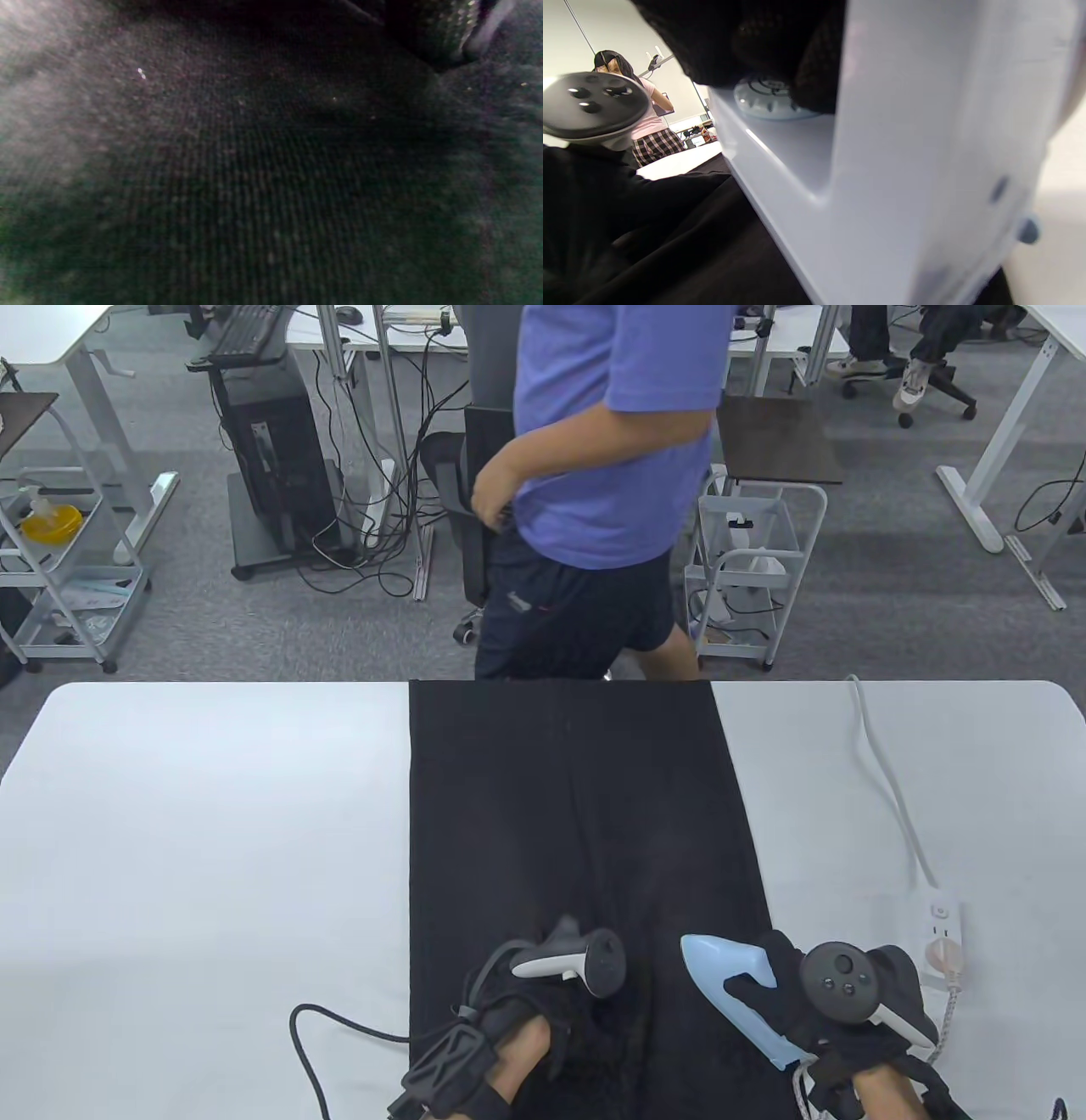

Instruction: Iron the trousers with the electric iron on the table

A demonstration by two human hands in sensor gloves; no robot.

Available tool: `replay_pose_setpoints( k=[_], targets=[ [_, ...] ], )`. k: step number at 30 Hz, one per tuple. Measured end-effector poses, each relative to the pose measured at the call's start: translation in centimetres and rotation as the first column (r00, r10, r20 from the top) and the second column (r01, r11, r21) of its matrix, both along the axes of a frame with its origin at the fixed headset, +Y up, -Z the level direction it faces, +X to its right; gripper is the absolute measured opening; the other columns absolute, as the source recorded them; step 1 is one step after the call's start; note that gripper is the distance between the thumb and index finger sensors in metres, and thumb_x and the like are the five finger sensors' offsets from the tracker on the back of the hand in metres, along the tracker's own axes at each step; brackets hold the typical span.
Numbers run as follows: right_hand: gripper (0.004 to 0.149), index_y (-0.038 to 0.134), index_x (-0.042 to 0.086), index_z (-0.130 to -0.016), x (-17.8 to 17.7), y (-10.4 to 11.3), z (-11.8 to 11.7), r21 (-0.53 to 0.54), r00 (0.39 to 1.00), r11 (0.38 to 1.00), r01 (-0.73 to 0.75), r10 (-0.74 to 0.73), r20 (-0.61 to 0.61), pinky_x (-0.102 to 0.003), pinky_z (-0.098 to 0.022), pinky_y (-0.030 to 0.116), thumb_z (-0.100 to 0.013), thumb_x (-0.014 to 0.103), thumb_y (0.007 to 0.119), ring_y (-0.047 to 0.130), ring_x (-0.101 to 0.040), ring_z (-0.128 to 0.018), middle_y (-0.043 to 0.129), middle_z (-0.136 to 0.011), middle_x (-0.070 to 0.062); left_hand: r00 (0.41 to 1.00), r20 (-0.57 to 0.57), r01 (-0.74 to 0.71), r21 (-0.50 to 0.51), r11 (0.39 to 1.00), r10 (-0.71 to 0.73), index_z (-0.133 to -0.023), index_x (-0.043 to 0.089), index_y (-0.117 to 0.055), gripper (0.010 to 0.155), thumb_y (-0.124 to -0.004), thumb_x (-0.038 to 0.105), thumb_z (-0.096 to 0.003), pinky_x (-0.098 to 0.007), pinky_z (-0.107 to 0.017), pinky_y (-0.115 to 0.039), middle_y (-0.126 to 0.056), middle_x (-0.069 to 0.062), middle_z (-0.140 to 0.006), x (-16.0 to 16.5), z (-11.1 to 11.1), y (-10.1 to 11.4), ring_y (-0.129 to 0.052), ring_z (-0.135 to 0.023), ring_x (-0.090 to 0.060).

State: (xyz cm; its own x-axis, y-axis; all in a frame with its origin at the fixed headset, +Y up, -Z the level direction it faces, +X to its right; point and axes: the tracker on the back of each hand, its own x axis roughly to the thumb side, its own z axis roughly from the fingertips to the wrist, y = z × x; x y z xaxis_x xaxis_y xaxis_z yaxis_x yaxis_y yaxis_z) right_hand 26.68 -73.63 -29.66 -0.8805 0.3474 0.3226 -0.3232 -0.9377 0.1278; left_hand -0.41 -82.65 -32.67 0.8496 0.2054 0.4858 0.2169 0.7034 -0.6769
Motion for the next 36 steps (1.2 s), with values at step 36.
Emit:
replay_pose_setpoints(
  k=[36],
  targets=[
    [0.05, 0.07, 0.014, -0.092, -9.1, -1.8, -18.5, -0.282, 0.897, 0.9, -0.331, 0.393, 0.202, -0.057, -0.049, 0.082, -0.055, 0.047, 0.081, 0.098, -0.019, -0.046, 0.093, -0.055, 0.001, 0.974, -0.03, -0.222, 0.034, 0.974, 0.223, -0.109, 0.014, 0.012, 0.111, -0.069, 0.067, -0.0553, -0.085, -0.049, -0.003, 0.022, -0.026, -0.109, -1.7, 0.6, -0.7, 0.022, -0.087, -0.064]
  ],
)
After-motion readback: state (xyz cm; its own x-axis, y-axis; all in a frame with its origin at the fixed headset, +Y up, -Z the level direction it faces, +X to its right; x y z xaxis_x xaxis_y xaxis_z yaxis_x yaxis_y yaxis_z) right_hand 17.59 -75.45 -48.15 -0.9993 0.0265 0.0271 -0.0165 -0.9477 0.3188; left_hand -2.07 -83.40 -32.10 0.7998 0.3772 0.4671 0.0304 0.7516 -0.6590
